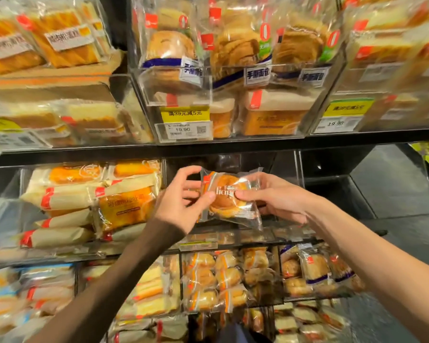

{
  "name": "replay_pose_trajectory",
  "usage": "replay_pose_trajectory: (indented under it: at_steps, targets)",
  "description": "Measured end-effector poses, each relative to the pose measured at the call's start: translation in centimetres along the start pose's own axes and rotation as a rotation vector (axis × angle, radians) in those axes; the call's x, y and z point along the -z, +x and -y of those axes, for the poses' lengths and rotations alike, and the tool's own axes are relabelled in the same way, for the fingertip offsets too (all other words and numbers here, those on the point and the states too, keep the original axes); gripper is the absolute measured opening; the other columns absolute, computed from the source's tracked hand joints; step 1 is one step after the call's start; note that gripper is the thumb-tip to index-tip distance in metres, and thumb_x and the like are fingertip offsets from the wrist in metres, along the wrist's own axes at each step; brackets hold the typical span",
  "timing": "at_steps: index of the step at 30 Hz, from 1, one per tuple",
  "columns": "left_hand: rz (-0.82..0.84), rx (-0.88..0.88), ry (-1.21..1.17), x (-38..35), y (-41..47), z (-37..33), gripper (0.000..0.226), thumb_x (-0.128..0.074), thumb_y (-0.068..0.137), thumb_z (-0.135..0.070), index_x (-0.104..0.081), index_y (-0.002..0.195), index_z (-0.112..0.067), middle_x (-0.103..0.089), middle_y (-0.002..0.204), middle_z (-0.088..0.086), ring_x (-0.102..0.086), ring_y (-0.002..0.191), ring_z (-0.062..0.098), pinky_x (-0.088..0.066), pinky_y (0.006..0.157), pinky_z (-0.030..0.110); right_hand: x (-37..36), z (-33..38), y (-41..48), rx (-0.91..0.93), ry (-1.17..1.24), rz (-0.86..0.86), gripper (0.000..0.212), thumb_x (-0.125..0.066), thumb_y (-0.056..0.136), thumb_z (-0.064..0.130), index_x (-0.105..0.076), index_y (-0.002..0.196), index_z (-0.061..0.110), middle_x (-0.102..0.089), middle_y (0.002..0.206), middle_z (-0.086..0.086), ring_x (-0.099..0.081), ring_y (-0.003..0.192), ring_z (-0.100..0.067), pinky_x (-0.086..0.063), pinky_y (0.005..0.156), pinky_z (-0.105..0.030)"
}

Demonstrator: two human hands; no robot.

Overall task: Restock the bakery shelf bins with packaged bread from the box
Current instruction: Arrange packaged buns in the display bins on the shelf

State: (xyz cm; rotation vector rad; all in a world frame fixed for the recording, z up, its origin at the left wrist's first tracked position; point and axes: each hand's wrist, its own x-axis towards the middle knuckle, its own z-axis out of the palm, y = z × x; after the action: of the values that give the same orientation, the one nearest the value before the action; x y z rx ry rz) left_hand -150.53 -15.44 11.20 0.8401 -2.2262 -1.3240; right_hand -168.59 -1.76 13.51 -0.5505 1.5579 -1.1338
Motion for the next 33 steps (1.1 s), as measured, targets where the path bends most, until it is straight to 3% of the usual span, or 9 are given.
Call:
replay_pose_trajectory:
  at_steps: [3, 7, 9, 11, 13, 17, 23, 25, 33]
  targets:
    - [0.072, 0.049, 0.145, -0.5, 1.6, -0.7, 0.069, -0.078, 0.083, -0.035, -0.040, 0.140, -0.038, -0.062, 0.115, -0.004, -0.067, 0.090, 0.010, -0.059, 0.085, 0.040, 0.0, 0.0, 1.7, -0.030, -0.009, -0.045, 0.062, -0.081, 0.077, 0.019, -0.052, 0.128, 0.003, -0.073, 0.113, -0.015, -0.071, 0.105, -0.026, -0.059, 0.088, -0.039]
    - [0.147, 0.117, 0.434, -1.0, 3.2, -0.6, 0.070, -0.077, 0.084, -0.034, -0.038, 0.142, -0.038, -0.062, 0.119, 0.001, -0.062, 0.101, 0.016, -0.053, 0.088, 0.035, -0.7, -1.0, 4.3, -0.084, -0.028, -0.079, 0.030, -0.077, 0.084, 0.014, -0.061, 0.107, 0.004, -0.073, 0.111, -0.018, -0.072, 0.101, -0.027, -0.058, 0.091, -0.042]
    - [0.206, 0.145, 0.559, -1.5, 3.6, -0.2, 0.060, -0.078, 0.085, -0.031, -0.049, 0.138, -0.031, -0.063, 0.125, 0.003, -0.057, 0.108, 0.018, -0.044, 0.087, 0.030, -1.4, -2.0, 5.3, -0.120, -0.170, -0.083, 0.023, -0.076, 0.086, 0.018, -0.064, 0.100, 0.005, -0.073, 0.096, -0.012, -0.072, 0.072, -0.009, -0.060, 0.068, -0.025]
    - [0.251, 0.197, 0.654, -2.1, 3.8, 0.4, 0.051, -0.078, 0.085, -0.028, -0.058, 0.132, -0.022, -0.062, 0.128, 0.005, -0.058, 0.114, 0.022, -0.043, 0.087, 0.028, -2.1, -2.9, 6.4, -0.160, -0.337, -0.102, 0.027, -0.073, 0.090, 0.023, -0.066, 0.105, 0.002, -0.068, 0.083, -0.007, -0.057, 0.042, 0.000, -0.044, 0.040, -0.015]
    - [0.288, 0.246, 0.727, -2.7, 4.1, 1.1, 0.048, -0.079, 0.084, -0.028, -0.060, 0.126, -0.016, -0.061, 0.126, 0.008, -0.057, 0.115, 0.025, -0.045, 0.089, 0.031, -2.5, -3.6, 7.9, -0.219, -0.403, -0.068, 0.030, -0.072, 0.091, 0.020, -0.066, 0.108, -0.004, -0.065, 0.077, -0.011, -0.053, 0.038, -0.006, -0.039, 0.036, -0.017]
    - [0.333, 0.310, 0.805, -3.8, 4.4, 3.0, 0.047, -0.080, 0.082, -0.024, -0.058, 0.121, -0.009, -0.060, 0.122, 0.010, -0.057, 0.113, 0.026, -0.048, 0.090, 0.034, -3.2, -4.8, 10.9, -0.265, -0.593, -0.084, 0.026, -0.078, 0.085, 0.023, -0.069, 0.094, 0.001, -0.067, 0.077, -0.011, -0.065, 0.067, -0.022, -0.051, 0.060, -0.029]
    - [0.421, 0.334, 0.943, -4.4, 4.9, 4.9, 0.044, -0.078, 0.084, -0.015, -0.058, 0.121, -0.002, -0.062, 0.125, 0.018, -0.060, 0.116, 0.035, -0.050, 0.094, 0.039, -4.6, -6.2, 12.5, -0.408, -0.526, -0.036, 0.027, -0.068, 0.093, 0.019, -0.064, 0.108, -0.003, -0.072, 0.102, -0.018, -0.071, 0.092, -0.031, -0.056, 0.094, -0.044]
    - [0.421, 0.326, 0.959, -4.7, 5.0, 5.2, 0.035, -0.074, 0.087, -0.008, -0.061, 0.120, -0.001, -0.063, 0.124, 0.018, -0.061, 0.116, 0.035, -0.051, 0.093, 0.039, -4.9, -6.1, 12.4, -0.418, -0.530, -0.039, 0.022, -0.061, 0.096, 0.016, -0.061, 0.110, -0.001, -0.070, 0.111, -0.019, -0.069, 0.105, -0.032, -0.054, 0.098, -0.047]
    - [0.551, 0.324, 0.981, -4.6, 5.9, 5.3, 0.036, -0.069, 0.087, -0.002, -0.061, 0.122, 0.002, -0.063, 0.124, 0.018, -0.062, 0.116, 0.031, -0.052, 0.093, 0.036, -4.7, -6.5, 11.8, -0.415, -0.484, -0.051, 0.025, -0.050, 0.102, 0.012, -0.060, 0.120, 0.000, -0.067, 0.117, -0.017, -0.066, 0.108, -0.030, -0.054, 0.098, -0.039]
